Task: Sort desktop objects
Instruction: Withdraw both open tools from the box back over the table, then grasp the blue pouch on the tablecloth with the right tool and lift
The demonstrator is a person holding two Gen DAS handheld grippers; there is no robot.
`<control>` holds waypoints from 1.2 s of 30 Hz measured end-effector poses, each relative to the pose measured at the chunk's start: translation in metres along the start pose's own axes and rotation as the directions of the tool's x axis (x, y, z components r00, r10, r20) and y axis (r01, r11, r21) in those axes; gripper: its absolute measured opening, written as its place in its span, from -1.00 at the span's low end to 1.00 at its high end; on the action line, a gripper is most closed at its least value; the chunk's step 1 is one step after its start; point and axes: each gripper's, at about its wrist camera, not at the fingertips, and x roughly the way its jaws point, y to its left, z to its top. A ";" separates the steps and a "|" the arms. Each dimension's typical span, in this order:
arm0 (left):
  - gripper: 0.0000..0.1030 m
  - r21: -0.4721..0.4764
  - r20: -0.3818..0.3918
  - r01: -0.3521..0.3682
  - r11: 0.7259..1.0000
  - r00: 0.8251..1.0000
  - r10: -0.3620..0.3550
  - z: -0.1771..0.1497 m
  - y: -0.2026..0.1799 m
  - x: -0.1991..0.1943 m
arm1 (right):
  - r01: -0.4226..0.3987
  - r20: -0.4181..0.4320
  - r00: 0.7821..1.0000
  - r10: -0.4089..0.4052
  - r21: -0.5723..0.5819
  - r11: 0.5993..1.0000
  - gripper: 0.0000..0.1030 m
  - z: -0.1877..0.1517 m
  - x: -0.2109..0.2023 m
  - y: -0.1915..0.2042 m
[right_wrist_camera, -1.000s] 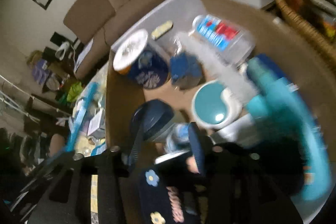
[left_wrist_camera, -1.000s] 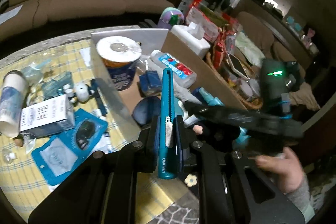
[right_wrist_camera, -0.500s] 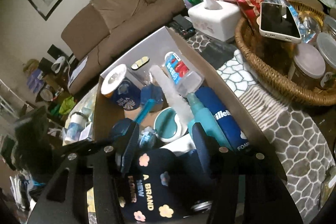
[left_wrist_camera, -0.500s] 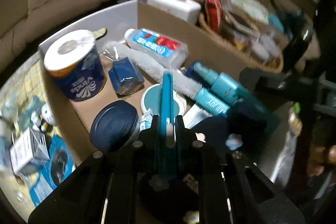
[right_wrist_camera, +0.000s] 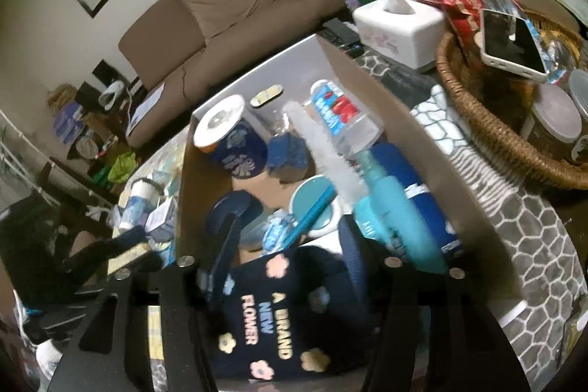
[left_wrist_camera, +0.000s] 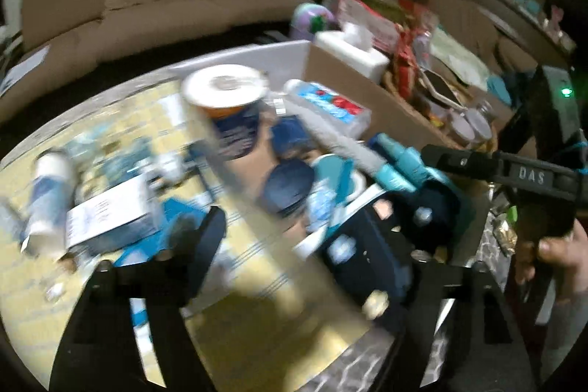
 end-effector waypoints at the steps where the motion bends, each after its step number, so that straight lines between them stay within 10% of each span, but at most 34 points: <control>1: 0.70 -0.010 0.007 -0.012 1.000 1.000 0.012 -0.006 0.009 -0.008 | -0.003 -0.002 1.000 0.003 -0.014 1.000 0.43 -0.002 0.001 0.007; 5: 0.99 -0.055 0.008 -0.058 0.997 0.998 0.059 -0.041 0.056 -0.044 | -0.035 -0.015 0.999 0.034 -0.064 0.997 0.61 -0.015 0.006 0.041; 21: 0.99 -0.172 -0.058 -0.130 0.977 0.991 0.121 -0.147 0.155 -0.091 | -0.157 -0.119 0.985 0.127 -0.292 0.943 0.66 -0.079 0.054 0.189; 31: 1.00 -0.196 -0.068 -0.090 0.977 0.995 0.078 -0.169 0.175 -0.091 | -0.089 -0.177 0.984 -0.003 -0.513 0.854 0.61 -0.113 0.130 0.238; 36: 1.00 -0.245 -0.066 -0.063 0.968 0.997 0.048 -0.175 0.190 -0.086 | -0.044 -0.181 0.981 -0.076 -0.581 0.813 0.20 -0.124 0.165 0.243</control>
